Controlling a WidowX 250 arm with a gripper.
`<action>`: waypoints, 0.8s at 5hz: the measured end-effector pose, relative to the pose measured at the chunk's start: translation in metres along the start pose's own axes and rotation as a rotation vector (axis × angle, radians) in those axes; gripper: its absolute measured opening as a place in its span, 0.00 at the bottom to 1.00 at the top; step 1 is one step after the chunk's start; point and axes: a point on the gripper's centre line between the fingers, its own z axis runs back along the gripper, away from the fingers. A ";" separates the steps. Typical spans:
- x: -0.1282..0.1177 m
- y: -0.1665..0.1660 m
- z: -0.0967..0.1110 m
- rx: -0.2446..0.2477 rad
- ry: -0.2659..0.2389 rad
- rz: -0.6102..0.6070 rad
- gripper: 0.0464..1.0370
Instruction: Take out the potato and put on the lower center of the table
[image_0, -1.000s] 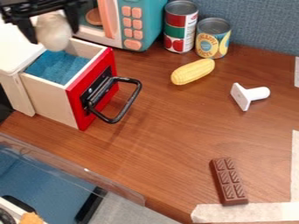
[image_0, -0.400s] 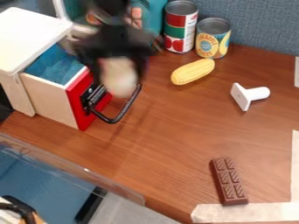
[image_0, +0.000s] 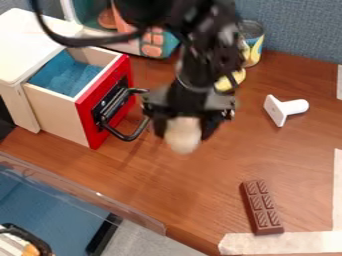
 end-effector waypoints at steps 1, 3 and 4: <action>-0.011 -0.014 -0.022 0.020 0.027 -0.050 0.82; -0.007 -0.023 -0.044 -0.012 0.057 -0.068 0.89; -0.005 -0.019 -0.045 -0.011 0.062 -0.063 0.97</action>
